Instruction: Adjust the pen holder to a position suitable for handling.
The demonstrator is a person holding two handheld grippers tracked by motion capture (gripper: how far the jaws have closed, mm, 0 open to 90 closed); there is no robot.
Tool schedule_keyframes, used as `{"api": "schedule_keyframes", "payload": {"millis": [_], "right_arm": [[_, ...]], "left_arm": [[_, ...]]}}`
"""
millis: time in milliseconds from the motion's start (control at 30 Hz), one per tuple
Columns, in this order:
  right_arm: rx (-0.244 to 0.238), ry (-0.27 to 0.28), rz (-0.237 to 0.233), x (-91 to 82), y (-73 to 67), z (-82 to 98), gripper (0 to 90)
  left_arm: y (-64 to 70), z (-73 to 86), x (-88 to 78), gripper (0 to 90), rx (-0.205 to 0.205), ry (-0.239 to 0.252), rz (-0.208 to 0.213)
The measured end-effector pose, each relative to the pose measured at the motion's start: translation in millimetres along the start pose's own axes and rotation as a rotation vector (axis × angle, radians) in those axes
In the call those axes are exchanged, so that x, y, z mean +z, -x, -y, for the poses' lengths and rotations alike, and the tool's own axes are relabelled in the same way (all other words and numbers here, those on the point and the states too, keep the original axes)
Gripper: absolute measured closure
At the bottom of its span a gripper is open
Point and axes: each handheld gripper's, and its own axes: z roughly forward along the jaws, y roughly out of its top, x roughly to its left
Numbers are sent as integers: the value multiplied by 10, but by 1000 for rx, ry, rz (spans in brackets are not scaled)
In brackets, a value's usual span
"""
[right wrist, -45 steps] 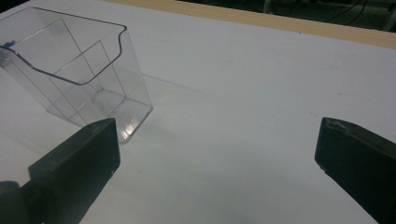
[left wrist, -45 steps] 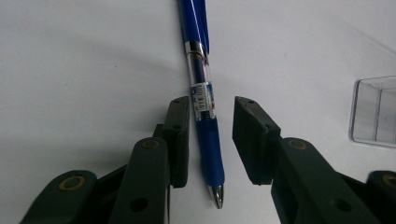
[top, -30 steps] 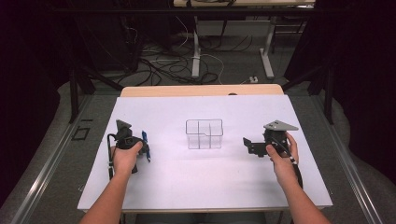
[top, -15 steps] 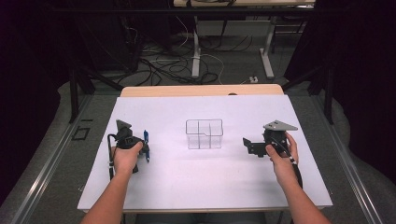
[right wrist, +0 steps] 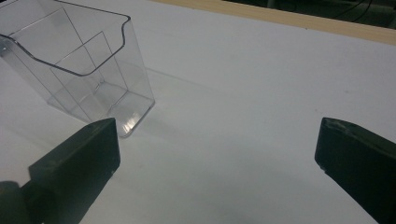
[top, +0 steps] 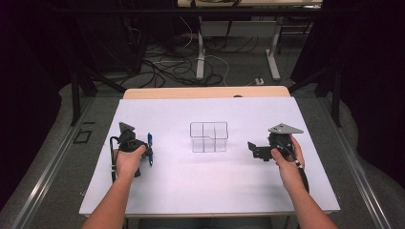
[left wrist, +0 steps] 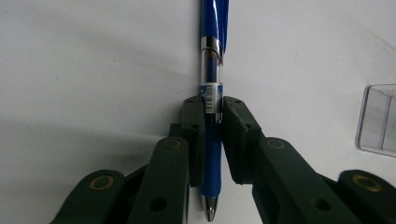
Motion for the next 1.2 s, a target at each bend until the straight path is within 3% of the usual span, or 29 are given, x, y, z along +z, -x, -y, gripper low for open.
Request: {"api": "schedule_keyframes", "payload": {"millis": [233,567,833,867,1067,1200], "right_arm": [[3,-9,4,0,6,5,0],[-2,-4,-5,-7,-34,-10,0],[-18,12,-5,-20,-106,-49,0],[-19,15,-5,-18,-117,-55,0],[-43,-5,-12,17,-150,-49,0],[-41,-14,-28,26,-167,-47,0]], "left_arm": [[-8,-9,-41,794,61,-21,12],[49,-23,-262,794,137,8,21],[115,-8,-431,794,168,45,51],[115,-14,-458,794,196,40,47],[214,-10,-576,794,272,43,54],[288,-3,-663,794,306,39,67]]}}
